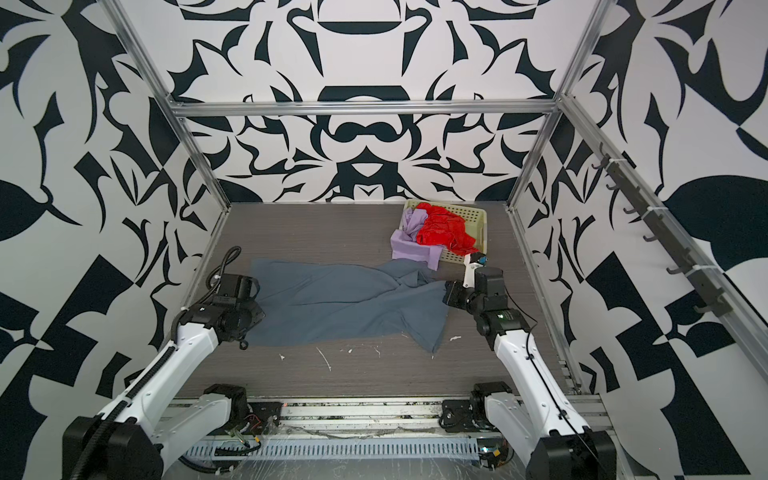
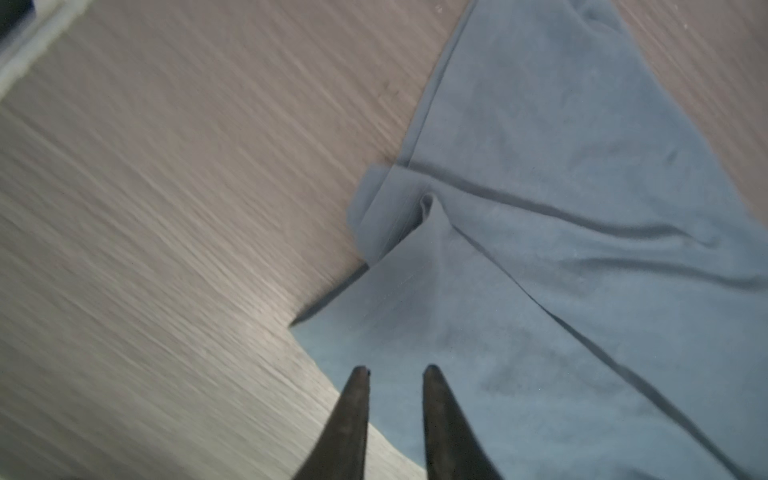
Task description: Fold and stack the t-shirts
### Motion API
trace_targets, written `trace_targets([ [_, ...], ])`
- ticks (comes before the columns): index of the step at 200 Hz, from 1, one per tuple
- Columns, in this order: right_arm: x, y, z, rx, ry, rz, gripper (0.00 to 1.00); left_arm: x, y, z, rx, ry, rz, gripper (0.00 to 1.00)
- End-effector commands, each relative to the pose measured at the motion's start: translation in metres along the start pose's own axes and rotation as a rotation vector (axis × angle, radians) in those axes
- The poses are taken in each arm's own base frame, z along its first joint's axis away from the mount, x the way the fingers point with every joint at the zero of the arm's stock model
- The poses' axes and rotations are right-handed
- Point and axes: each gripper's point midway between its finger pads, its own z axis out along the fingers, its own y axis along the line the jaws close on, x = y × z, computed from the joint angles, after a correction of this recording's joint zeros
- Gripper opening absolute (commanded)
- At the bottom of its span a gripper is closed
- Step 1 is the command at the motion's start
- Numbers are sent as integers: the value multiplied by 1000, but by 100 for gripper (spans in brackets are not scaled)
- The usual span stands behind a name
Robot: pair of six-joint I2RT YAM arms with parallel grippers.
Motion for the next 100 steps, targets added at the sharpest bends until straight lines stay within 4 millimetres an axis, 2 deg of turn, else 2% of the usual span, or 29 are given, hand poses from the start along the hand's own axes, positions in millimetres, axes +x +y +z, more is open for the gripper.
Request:
trace_targets([
  [1,-9,4,-9,3,-27,-9,0,10,3,2,14,30,-44,18],
  [20,-9,5,-7,-4,-21,-7,0,5,-2,4,25,11,-48,28],
  [56,-13,9,-9,-14,-34,-12,0,-10,-13,14,6,-8,-6,37],
  [100,-11,8,-10,-15,-33,-12,0,-23,-14,30,-91,-3,52,40],
])
